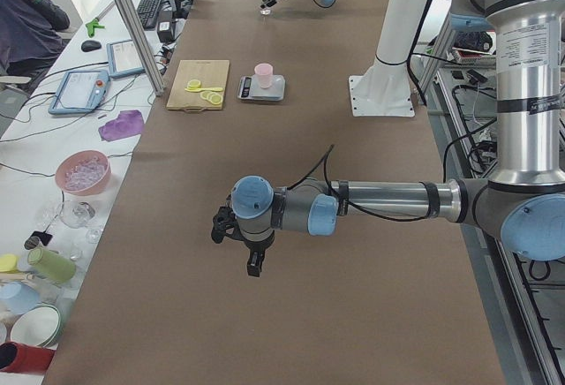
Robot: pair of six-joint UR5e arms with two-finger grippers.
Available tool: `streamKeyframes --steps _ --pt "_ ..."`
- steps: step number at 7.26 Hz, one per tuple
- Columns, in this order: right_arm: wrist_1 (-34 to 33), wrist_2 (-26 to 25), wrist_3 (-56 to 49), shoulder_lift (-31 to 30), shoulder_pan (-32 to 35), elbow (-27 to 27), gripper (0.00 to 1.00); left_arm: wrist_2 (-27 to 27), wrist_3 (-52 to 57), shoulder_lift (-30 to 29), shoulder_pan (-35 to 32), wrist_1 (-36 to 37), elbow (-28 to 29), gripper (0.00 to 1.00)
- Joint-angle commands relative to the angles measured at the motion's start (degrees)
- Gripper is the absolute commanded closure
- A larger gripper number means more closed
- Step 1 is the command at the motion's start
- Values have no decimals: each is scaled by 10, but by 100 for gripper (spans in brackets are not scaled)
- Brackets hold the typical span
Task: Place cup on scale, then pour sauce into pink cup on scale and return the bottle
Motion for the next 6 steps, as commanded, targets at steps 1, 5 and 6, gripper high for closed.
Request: streamKeyframes --steps 1,5,6 --pt "0 -1 -1 0 -4 -9 100 0 0 1 0 1 0 2" --pt "1 1 0 2 -7 -9 0 0 -1 0 0 0 1 2" --pt "1 2 0 2 -7 -9 0 0 -1 0 0 1 1 2"
